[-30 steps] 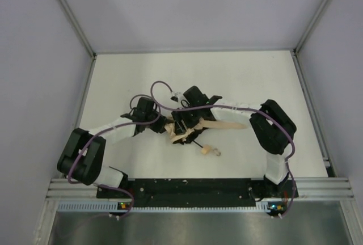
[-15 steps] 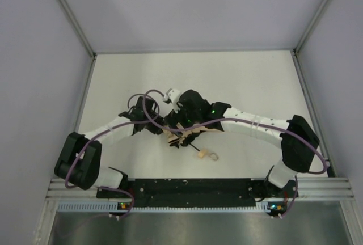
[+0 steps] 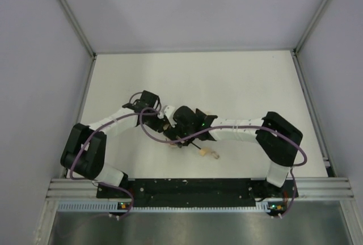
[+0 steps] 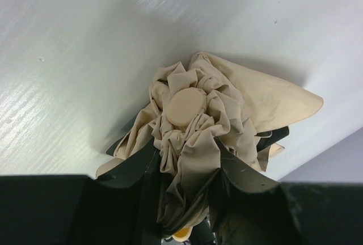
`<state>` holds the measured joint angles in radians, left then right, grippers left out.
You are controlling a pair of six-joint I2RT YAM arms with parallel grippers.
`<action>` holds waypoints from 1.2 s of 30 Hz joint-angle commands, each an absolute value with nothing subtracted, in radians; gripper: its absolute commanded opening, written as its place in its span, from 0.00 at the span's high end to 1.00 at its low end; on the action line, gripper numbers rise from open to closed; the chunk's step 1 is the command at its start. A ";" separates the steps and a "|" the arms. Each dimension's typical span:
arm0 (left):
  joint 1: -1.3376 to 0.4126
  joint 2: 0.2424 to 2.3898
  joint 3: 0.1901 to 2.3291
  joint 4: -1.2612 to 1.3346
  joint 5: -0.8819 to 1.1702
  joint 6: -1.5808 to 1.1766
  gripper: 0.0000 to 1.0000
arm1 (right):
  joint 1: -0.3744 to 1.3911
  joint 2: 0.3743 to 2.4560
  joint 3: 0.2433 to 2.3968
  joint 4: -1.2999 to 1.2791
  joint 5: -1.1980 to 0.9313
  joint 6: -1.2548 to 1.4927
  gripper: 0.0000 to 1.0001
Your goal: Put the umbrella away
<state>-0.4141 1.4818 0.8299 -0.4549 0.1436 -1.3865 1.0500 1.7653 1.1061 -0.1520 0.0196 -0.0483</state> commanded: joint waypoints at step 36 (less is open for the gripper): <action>-0.417 1.345 0.621 -0.058 0.256 -1.353 0.06 | 0.899 1.758 0.965 0.078 -0.340 0.195 1.00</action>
<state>-0.3965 1.3205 0.6231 -0.1837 0.2298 -1.3415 0.9058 1.7775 0.9405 0.0982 -0.2237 0.1238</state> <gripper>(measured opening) 0.907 0.307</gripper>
